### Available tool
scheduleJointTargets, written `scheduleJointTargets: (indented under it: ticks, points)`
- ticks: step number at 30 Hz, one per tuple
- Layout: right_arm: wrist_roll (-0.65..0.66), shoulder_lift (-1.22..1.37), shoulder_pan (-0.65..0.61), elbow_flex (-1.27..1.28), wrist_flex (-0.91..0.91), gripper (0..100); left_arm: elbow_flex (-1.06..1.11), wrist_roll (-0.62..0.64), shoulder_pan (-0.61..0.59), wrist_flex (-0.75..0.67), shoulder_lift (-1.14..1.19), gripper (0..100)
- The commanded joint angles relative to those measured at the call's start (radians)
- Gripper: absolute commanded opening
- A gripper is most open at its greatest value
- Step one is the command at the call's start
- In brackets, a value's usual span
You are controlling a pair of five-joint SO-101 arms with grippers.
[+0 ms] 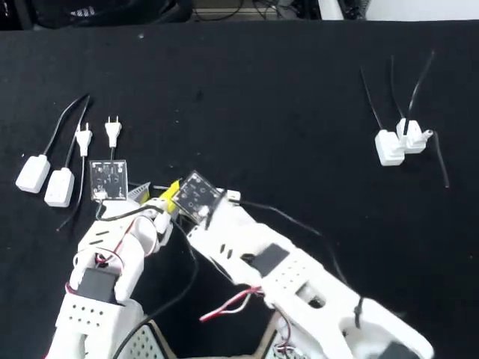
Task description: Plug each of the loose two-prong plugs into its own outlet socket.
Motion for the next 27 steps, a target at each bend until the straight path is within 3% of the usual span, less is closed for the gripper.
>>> scheduleJointTargets:
  ticks: [1,20,27]
  points:
    - [-0.008,-0.111,-0.009,0.015,-0.023,1.1,-0.013,-0.011,0.013,0.003,-0.005,19]
    - [-0.008,-0.394,-0.005,0.030,0.170,1.1,-0.007,-0.054,0.013,0.003,-0.003,19]
    - [-0.011,-0.453,-0.005,0.085,0.132,1.1,-0.005,-0.054,0.013,0.003,-0.006,19]
